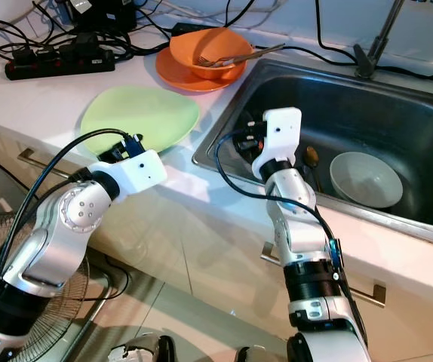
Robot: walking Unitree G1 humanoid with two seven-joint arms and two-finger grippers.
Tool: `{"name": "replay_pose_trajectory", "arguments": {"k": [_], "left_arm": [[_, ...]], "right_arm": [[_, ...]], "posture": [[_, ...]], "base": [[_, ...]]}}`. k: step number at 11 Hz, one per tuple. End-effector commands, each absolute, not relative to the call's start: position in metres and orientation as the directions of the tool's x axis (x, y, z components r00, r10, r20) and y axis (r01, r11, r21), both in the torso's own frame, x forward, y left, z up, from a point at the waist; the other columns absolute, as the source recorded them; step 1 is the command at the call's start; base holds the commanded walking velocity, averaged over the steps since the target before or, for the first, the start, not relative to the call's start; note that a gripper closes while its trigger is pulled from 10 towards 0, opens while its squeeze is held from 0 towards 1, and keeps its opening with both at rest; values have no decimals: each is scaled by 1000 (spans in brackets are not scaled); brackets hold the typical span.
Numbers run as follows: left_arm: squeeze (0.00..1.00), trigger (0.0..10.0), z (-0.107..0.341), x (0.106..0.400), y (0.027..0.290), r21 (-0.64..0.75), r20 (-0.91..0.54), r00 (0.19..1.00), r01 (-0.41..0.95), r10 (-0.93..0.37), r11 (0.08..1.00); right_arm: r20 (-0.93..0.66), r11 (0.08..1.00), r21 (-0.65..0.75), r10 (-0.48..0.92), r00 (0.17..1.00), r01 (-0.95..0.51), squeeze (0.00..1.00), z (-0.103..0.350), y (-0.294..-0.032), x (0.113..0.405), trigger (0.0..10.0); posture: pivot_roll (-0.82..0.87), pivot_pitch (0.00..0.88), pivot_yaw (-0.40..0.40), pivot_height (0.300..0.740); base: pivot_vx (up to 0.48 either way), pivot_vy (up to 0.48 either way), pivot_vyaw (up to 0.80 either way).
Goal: Kitchen organization
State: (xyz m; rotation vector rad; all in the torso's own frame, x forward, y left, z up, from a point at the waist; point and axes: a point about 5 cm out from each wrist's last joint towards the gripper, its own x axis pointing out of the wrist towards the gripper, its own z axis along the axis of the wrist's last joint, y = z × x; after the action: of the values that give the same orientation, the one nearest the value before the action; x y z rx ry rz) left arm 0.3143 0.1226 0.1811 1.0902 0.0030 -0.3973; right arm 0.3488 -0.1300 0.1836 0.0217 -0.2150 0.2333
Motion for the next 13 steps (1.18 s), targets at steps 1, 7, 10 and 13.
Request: {"name": "replay_pose_trajectory", "arguments": {"k": [1,7,10,13], "left_arm": [[0,10000,179,316,124,866,-215,930,322,-297,382],[0,10000,185,335,124,890,-234,936,315,-263,329],[0,10000,185,343,120,897,-244,937,316,-250,309],[0,0,184,344,114,892,-251,930,330,-269,307]], "right_arm": [[227,974,5,221,949,-228,0,187,-130,350,10000],[234,975,14,213,948,-223,0,191,-130,353,10000],[235,974,19,213,948,-224,0,191,-130,354,10000],[232,974,23,213,949,-224,0,191,-130,354,10000]], "posture": [[120,80,30,740],[122,87,28,740],[121,87,27,740],[120,91,26,740]], "base": [[0,0,0],[0,0,0],[0,0,0],[0,0,0]]}}
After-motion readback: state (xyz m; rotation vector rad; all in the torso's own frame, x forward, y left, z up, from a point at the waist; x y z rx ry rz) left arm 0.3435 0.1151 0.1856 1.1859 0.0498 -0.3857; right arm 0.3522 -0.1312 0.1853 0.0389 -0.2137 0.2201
